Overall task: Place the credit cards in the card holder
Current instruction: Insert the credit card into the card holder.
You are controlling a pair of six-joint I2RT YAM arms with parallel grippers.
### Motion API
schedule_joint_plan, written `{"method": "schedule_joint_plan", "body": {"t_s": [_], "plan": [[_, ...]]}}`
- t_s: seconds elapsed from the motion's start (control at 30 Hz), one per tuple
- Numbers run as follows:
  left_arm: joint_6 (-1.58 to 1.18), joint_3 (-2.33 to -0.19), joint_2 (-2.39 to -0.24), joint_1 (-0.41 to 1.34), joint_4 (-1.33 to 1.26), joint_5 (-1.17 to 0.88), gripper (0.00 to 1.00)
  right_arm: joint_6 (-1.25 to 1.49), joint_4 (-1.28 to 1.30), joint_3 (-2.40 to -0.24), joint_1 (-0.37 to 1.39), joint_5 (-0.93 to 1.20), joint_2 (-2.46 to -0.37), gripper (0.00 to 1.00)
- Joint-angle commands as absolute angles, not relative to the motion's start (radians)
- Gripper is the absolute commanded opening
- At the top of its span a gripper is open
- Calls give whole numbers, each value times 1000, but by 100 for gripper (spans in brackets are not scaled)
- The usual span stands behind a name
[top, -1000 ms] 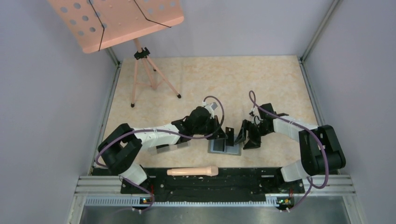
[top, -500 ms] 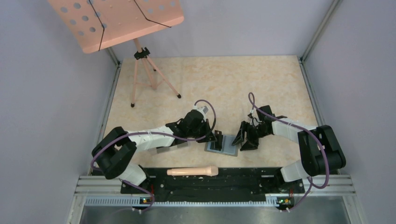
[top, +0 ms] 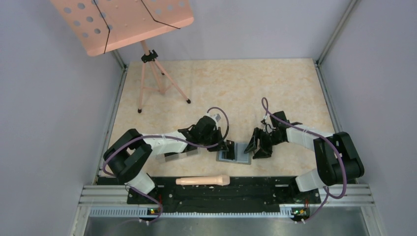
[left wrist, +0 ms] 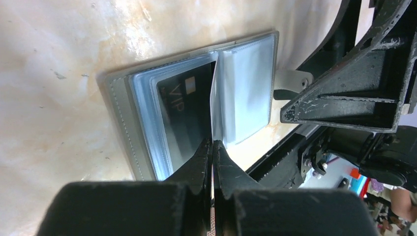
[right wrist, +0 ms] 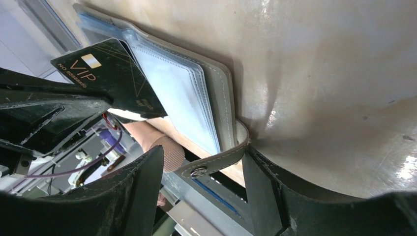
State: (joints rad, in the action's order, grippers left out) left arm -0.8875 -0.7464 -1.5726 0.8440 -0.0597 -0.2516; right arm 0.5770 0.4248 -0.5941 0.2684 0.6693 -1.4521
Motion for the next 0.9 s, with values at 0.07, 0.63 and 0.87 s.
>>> {"method": "schedule_joint_plan", "body": {"t_s": [0.07, 0.63, 0.87], "plan": [[-881, -786, -1583, 841, -115, -303, 0, 566, 390, -580, 283, 653, -1437, 60], [-936, -779, -1556, 841, -125, -293, 0, 559, 392, -589, 282, 658, -1451, 60], [-953, -767, -1569, 839, -92, -256, 0, 555, 390, -588, 283, 658, -1454, 60]]}}
